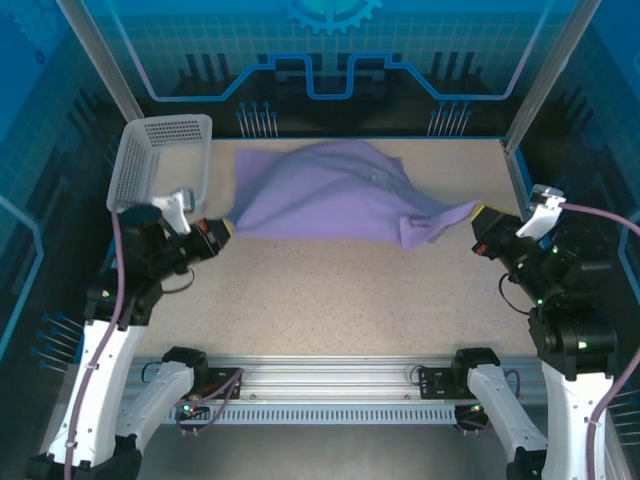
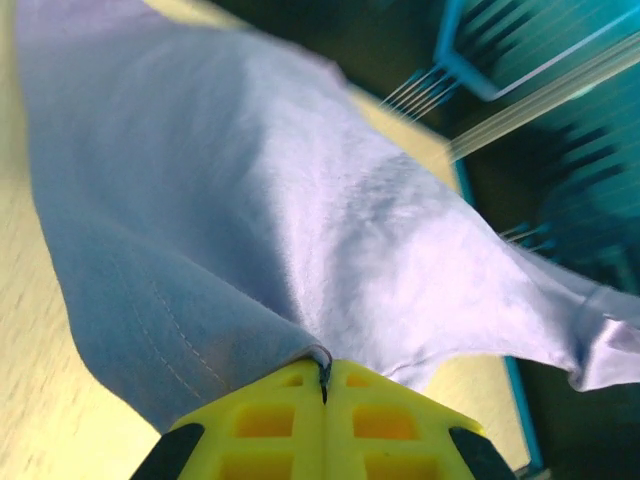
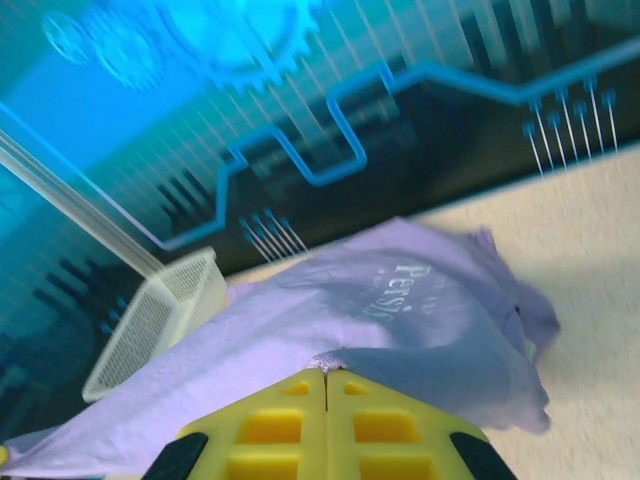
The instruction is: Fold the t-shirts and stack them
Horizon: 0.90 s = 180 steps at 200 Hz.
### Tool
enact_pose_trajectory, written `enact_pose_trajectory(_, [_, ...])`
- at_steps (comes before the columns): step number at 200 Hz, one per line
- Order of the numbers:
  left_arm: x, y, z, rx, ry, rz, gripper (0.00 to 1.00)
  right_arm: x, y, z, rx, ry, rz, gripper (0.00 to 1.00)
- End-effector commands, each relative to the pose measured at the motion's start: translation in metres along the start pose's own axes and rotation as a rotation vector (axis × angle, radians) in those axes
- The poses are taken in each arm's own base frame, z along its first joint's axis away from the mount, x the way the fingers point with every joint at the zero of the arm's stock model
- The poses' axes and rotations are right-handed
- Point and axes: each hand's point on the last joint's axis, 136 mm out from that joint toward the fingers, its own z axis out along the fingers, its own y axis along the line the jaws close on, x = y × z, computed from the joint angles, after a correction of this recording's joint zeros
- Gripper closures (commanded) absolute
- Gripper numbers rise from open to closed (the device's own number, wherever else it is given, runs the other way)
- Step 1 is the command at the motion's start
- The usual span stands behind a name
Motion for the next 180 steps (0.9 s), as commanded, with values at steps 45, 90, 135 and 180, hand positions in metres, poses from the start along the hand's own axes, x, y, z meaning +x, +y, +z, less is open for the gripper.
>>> enact_pose_trajectory(45, [-0.023,0.035,0.071,-0.148,0.056,-0.212,1.0,0.038,-0.044,0.081,0.155,0.272,0.081,1.0])
enact_pose_trajectory(90, [0.03,0.104,0.124,-0.405,0.299,-0.345,1.0,0.133,-0.115,0.11,0.364,0.507,0.188,1.0])
enact_pose_trajectory(135, [-0.009,0.113,0.219,-0.443,0.363,-0.452,1.0,0.123,-0.129,0.198,0.431,0.541,0.23,1.0])
enact_pose_trajectory(180, [-0.24,-0.06,0.25,0.008,0.003,-0.194,1.0,-0.047,-0.04,0.303,0.276,0.319,0.144,1.0])
